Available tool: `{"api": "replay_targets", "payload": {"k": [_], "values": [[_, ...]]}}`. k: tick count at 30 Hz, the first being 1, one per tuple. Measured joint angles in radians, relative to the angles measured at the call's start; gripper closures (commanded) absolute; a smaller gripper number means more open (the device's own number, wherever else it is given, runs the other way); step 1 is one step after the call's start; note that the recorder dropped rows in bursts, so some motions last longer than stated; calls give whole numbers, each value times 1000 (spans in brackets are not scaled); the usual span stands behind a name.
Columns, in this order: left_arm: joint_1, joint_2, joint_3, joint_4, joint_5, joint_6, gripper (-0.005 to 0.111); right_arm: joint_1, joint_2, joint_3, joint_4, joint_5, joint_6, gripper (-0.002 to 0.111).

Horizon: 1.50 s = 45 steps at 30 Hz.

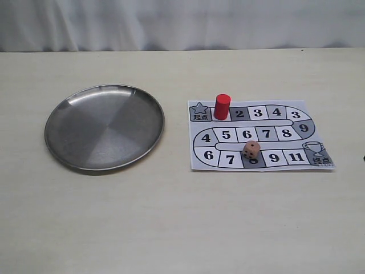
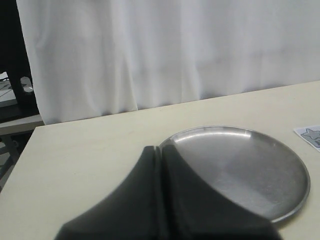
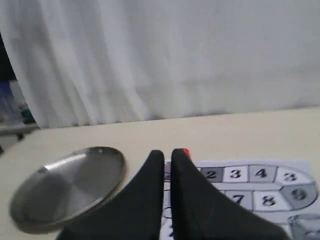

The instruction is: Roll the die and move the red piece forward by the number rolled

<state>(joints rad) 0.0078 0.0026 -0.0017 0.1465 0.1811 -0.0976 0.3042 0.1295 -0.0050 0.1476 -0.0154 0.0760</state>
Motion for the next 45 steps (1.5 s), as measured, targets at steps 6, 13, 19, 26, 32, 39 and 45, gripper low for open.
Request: {"api": "replay_targets", "payload": {"k": [6, 13, 19, 26, 32, 39, 45], "values": [[0, 0, 0, 0, 0, 0, 107, 0, -118, 4, 223, 59, 88, 104], [0, 0, 0, 0, 0, 0, 107, 0, -123, 4, 243, 63, 96, 104], [0, 0, 0, 0, 0, 0, 107, 0, -123, 4, 40, 107, -76, 104], [0, 0, 0, 0, 0, 0, 107, 0, -123, 4, -92, 213, -132, 104], [0, 0, 0, 0, 0, 0, 107, 0, -123, 4, -100, 219, -132, 104], [0, 0, 0, 0, 0, 0, 107, 0, -123, 4, -100, 219, -132, 104], [0, 0, 0, 0, 0, 0, 107, 0, -123, 4, -100, 229, -132, 104]]}}
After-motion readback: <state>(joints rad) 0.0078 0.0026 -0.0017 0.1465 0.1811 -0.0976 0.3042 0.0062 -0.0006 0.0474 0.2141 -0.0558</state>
